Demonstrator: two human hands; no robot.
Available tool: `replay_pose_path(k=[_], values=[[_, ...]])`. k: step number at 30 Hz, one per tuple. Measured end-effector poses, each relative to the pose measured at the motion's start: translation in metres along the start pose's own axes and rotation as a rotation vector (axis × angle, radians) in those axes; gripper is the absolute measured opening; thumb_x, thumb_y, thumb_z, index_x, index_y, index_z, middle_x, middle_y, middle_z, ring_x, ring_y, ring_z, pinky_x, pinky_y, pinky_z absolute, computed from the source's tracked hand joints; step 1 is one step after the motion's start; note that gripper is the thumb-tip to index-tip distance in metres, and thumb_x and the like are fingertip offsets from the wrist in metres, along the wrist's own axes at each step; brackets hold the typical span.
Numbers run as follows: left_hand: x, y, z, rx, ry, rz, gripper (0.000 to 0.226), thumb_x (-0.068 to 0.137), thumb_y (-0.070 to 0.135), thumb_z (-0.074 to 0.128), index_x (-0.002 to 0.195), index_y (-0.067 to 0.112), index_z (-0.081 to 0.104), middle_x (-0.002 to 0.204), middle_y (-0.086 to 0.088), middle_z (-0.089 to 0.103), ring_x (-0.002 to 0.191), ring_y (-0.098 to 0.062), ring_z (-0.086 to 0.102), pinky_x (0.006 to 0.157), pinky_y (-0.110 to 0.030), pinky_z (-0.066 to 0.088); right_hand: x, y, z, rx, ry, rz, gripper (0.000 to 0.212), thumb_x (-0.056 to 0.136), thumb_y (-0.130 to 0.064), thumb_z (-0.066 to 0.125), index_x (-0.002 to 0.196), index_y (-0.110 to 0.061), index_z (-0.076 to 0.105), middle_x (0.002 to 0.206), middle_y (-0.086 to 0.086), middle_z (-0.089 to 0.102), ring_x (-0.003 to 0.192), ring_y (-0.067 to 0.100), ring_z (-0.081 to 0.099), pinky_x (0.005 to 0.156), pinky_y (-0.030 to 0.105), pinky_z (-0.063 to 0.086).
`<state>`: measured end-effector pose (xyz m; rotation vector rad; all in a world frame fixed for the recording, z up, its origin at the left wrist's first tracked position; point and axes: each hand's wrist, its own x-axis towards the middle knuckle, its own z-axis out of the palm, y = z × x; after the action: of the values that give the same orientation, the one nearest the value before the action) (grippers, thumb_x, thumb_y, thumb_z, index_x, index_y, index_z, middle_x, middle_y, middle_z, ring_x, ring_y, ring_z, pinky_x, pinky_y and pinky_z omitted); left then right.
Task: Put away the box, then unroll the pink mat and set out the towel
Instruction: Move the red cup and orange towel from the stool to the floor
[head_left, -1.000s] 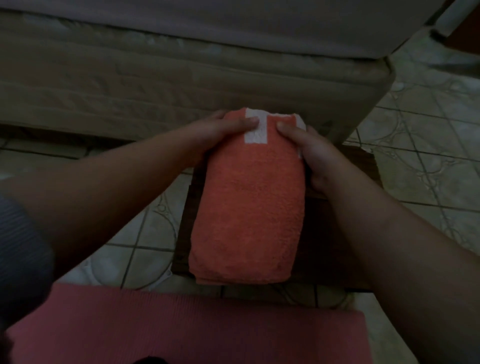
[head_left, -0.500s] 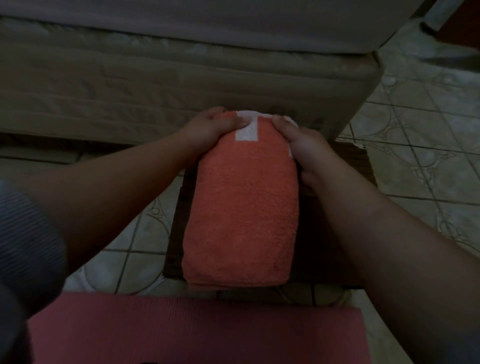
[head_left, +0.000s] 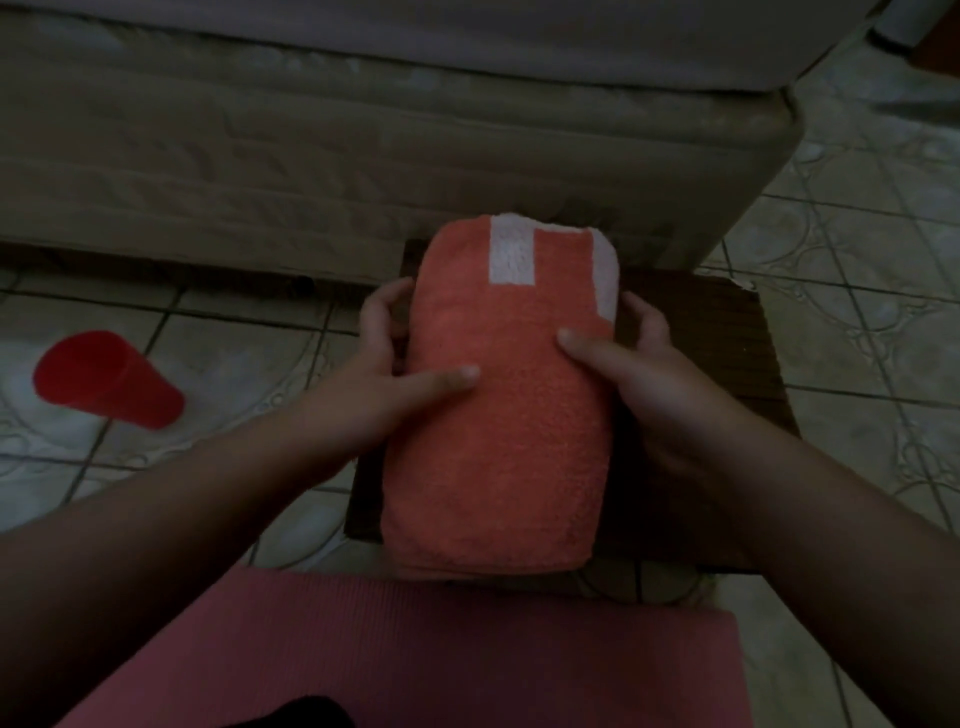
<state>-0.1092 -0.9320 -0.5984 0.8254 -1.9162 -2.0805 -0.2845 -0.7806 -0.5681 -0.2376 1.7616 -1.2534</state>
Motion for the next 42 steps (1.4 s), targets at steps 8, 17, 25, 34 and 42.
replay_pose_path(k=[8, 17, 25, 34, 42], values=[[0.015, 0.002, 0.016, 0.094, 0.082, 0.048, 0.095, 0.078, 0.021, 0.071, 0.146, 0.035, 0.006, 0.132, 0.011, 0.033, 0.097, 0.018, 0.048, 0.066, -0.001, 0.046, -0.006, -0.001, 0.018, -0.138, 0.066, -0.139, 0.085, 0.075, -0.039, 0.074, 0.146, -0.029, 0.027, 0.136, -0.002, 0.051, 0.108, 0.011, 0.057, 0.084, 0.031, 0.052], [0.016, 0.000, 0.006, 0.068, 0.029, -0.016, 0.096, 0.074, 0.042, 0.073, 0.142, 0.051, 0.007, 0.123, 0.020, 0.039, 0.101, 0.012, 0.048, 0.070, -0.008, 0.050, -0.069, 0.027, 0.056, -1.097, 0.026, -0.518, 0.127, 0.038, -0.073, 0.068, 0.131, -0.067, -0.017, 0.147, -0.017, -0.032, 0.142, 0.024, -0.016, 0.107, 0.059, 0.018], [0.012, 0.004, 0.006, 0.103, 0.014, 0.028, 0.105, 0.064, 0.049, 0.069, 0.144, 0.046, 0.001, 0.134, 0.022, 0.029, 0.108, 0.020, 0.039, 0.078, -0.006, 0.044, -0.051, 0.018, 0.023, -0.758, -0.019, -0.437, 0.123, 0.033, -0.076, 0.073, 0.129, -0.071, -0.005, 0.144, -0.032, -0.010, 0.141, 0.009, 0.001, 0.109, 0.040, 0.020], [0.009, 0.000, 0.017, -0.039, 0.093, -0.046, 0.117, 0.050, 0.048, 0.081, 0.144, 0.041, 0.011, 0.131, 0.014, 0.045, 0.105, 0.000, 0.055, 0.071, -0.017, 0.054, -0.013, 0.027, 0.020, -0.040, 0.054, -0.124, 0.036, 0.080, -0.053, 0.061, 0.111, -0.038, 0.049, 0.112, -0.008, 0.063, 0.098, 0.012, 0.064, 0.083, 0.033, 0.054], [0.007, -0.007, 0.023, -0.078, 0.107, -0.008, 0.107, 0.053, 0.044, 0.084, 0.140, 0.046, 0.022, 0.120, 0.020, 0.051, 0.093, 0.009, 0.062, 0.064, -0.014, 0.054, -0.007, 0.036, 0.027, -0.004, 0.097, -0.263, 0.017, 0.082, -0.045, 0.063, 0.096, -0.043, 0.052, 0.103, -0.014, 0.064, 0.094, 0.005, 0.064, 0.076, 0.024, 0.052]])
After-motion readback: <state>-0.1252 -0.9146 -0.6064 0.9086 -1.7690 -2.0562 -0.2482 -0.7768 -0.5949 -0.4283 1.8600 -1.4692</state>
